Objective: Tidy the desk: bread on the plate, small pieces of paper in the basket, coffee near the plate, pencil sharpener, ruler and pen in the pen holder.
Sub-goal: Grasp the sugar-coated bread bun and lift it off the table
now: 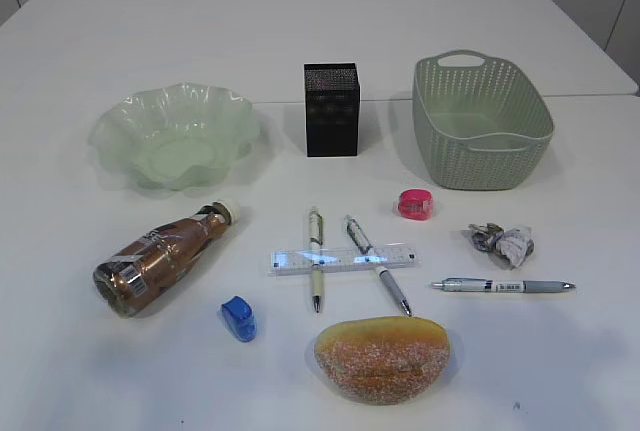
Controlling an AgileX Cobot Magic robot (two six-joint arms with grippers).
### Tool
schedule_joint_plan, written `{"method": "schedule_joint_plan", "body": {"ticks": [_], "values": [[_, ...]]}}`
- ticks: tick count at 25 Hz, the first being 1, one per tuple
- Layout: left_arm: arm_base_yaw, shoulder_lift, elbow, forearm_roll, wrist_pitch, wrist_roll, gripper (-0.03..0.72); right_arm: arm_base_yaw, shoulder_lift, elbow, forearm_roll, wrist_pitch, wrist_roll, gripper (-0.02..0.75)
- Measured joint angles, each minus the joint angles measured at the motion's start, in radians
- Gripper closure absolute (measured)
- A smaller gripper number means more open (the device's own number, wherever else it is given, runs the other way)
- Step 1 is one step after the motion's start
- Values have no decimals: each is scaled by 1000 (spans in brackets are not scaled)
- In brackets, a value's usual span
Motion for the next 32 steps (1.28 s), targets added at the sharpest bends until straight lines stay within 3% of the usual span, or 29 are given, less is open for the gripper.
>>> {"method": "schedule_joint_plan", "body": {"ticks": [3,11,23,32], "values": [[-4,48,0,-15,0,0,435,0,81,-36,0,-2,0,279],[-59,162,0,-17,-4,2,321,0,193,-93,0,-16,0,279],[-60,327,-97,-17,49,72,307,0,440,-111,10,-8,-33,279],[-114,551,-167,-17,108,105,307,0,550,-149,121,44,-210,279]]}}
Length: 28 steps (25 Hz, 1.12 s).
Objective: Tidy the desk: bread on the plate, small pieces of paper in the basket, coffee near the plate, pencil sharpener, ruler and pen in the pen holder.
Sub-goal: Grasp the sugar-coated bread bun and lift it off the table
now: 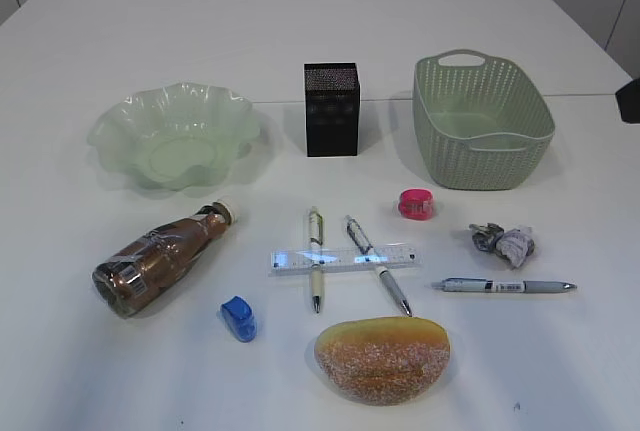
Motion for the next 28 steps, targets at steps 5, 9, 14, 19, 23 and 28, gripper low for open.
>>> {"method": "schedule_joint_plan", "body": {"ticks": [5,9,14,19,23,28], "values": [[-4,57,-13,-2,13,44,307,0,42,-46,37,24,-57,279],[-4,61,-13,-8,19,66,307,0,84,-83,49,54,-73,279],[-4,61,-13,-41,23,158,307,0,140,-113,107,88,-153,279],[-4,63,-13,-75,27,196,307,0,188,-138,164,125,-204,279],[-4,76,-13,-83,48,202,307,0,201,-144,165,130,-219,279],[-4,77,-13,-86,68,206,307,0,201,-144,170,137,-227,279]]}}
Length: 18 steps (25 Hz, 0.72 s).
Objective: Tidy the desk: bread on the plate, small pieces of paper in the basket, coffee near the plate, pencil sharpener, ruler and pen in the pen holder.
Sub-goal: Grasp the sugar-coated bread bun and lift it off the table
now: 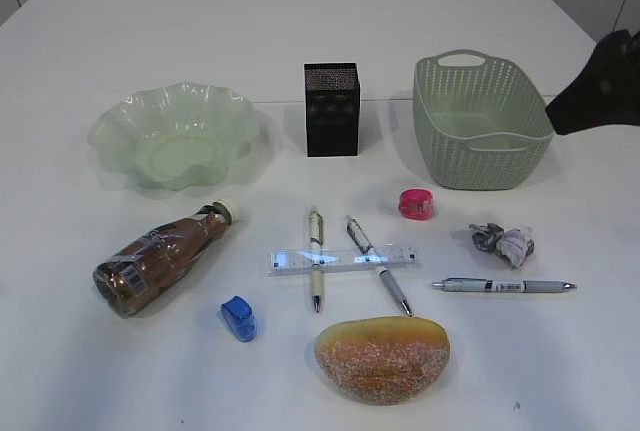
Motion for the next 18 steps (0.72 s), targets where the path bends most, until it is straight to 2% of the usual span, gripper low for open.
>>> {"method": "schedule_joint_plan", "body": {"ticks": [6,18], "values": [[0,0,0,-6,4,0,307,0,0,0,39,2,-2,279],[0,0,0,-25,8,0,307,0,0,0,43,2,-4,279]]}}
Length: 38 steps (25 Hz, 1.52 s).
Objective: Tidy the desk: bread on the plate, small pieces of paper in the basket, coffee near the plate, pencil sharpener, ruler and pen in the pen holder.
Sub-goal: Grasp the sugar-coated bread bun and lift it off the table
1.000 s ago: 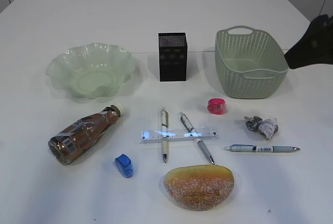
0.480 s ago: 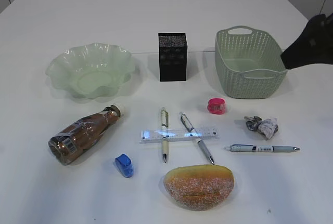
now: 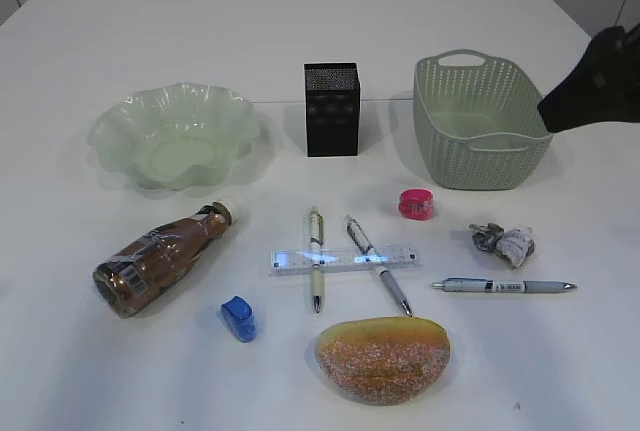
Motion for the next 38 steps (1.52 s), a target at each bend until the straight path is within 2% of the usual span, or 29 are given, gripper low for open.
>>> {"method": "schedule_joint_plan", "body": {"ticks": [19,23,29,38], "values": [[0,0,0,-2,-11,0,307,0,0,0,0,28,-10,279],[0,0,0,-2,-11,2,307,0,0,0,14,80,-88,279],[0,0,0,-15,-11,2,307,0,0,0,119,185,-283,279],[0,2,0,-42,-14,2,307,8,0,-1,163,285,-446,279]]}}
